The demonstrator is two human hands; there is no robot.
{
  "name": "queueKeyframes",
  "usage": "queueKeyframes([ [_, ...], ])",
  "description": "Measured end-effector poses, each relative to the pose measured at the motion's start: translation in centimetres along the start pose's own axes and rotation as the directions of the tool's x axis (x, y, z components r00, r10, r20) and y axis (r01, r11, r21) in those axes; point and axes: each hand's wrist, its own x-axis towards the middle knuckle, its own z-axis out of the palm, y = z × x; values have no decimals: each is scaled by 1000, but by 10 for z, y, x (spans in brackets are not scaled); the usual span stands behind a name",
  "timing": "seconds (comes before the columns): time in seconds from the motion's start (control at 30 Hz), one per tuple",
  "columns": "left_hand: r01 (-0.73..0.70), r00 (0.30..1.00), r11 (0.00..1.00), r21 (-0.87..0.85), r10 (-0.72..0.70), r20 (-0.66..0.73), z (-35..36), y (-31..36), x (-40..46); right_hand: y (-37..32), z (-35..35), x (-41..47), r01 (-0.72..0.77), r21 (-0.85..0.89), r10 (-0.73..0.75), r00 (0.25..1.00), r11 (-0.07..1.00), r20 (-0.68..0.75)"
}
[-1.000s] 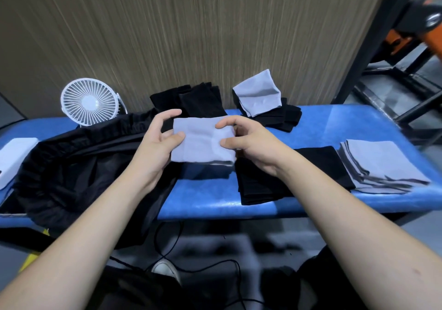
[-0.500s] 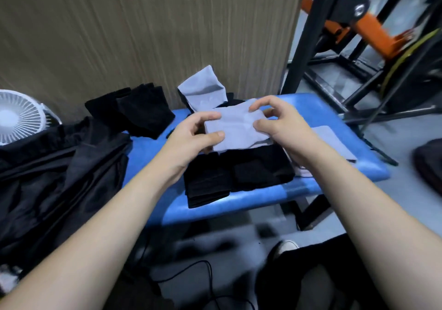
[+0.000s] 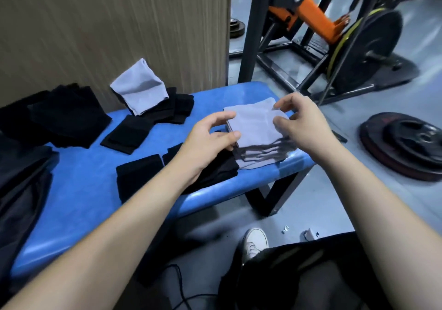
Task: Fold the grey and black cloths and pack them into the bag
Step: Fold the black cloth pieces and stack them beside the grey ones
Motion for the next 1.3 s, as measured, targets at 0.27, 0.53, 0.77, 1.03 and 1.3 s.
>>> queueKeyframes([
  [0.27, 19, 999, 994, 107, -22, 25, 10, -11, 10, 17, -5, 6, -21, -129, 24, 999, 991, 24],
  [0.53, 8, 1000, 957, 289, 1, -31, 9, -18, 15, 19, 2, 5, -18, -265, 53, 991, 964, 126],
  [0.77, 20, 999, 923, 384, -4, -43, 7, -15, 14, 16, 6, 1, -26, -361, 88, 984, 932, 155],
  [1.03, -31, 987, 939, 341, 84, -140, -21, -7, 19, -19, 27, 7, 58, -501, -79, 997, 864, -19],
  [1.3, 60, 935, 759, 648, 186, -303, -113, -9, 13, -71, 95, 11, 282, -467, -247, 960, 838, 135],
])
